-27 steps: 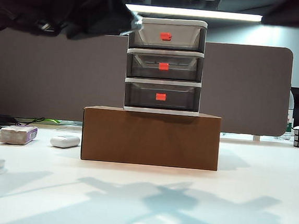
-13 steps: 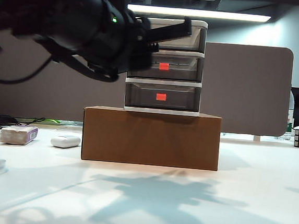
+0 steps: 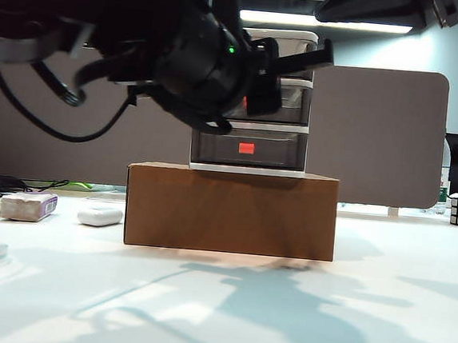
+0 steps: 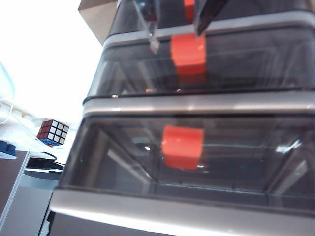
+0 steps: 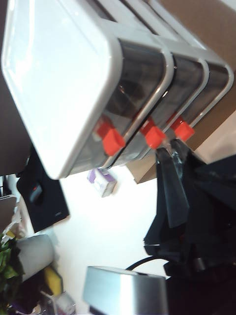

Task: Open the second layer of the drawer on the table, pick up the transparent tape on the table and put it in, and finally close the drawer.

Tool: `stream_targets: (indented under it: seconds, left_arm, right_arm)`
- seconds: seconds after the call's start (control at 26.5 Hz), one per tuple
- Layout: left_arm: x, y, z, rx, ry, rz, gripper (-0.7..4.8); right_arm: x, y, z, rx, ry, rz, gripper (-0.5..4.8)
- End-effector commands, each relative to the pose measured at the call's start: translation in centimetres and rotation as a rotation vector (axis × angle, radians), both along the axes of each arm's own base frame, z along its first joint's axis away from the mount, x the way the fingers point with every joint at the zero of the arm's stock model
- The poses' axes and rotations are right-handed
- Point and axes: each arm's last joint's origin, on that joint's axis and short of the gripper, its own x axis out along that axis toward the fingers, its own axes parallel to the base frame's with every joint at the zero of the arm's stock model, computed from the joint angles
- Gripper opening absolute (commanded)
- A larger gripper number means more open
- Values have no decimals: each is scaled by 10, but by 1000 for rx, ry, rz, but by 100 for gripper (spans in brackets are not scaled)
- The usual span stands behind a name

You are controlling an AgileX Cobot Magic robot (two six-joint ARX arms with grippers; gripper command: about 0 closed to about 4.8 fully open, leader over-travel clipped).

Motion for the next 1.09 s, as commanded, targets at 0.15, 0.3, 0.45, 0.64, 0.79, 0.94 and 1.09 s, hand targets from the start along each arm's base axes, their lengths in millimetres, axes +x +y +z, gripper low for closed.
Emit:
stream_targets:
  seconds: [0.15,0.3,0.45,0.64,0.79,0.94,1.09]
  left_arm:
    - [4,-6,1,29,4,74,122]
    - [5,-5,1,30,3,95,122]
    - [5,-5,1,29,3,93,122]
    - [6,-7,4,21,-2,81,122]
    - [8,-9,7,37,-15,81,122]
    - [8,-9,7,62,-18,84,122]
    - [9,-9,7,63,-17,84,121]
  right_arm:
    - [0,0,4,-11,-47,11,-5]
    - [0,0,4,-20,-57,14,-5]
    - [0,0,4,-20,-57,14,-5]
    - [1,1,3,-24,-56,15,-5]
    - [2,1,2,-26,-52,15,-5]
    - [2,1,2,-25,-52,15,-5]
    - [2,1,2,-25,-54,15,-5]
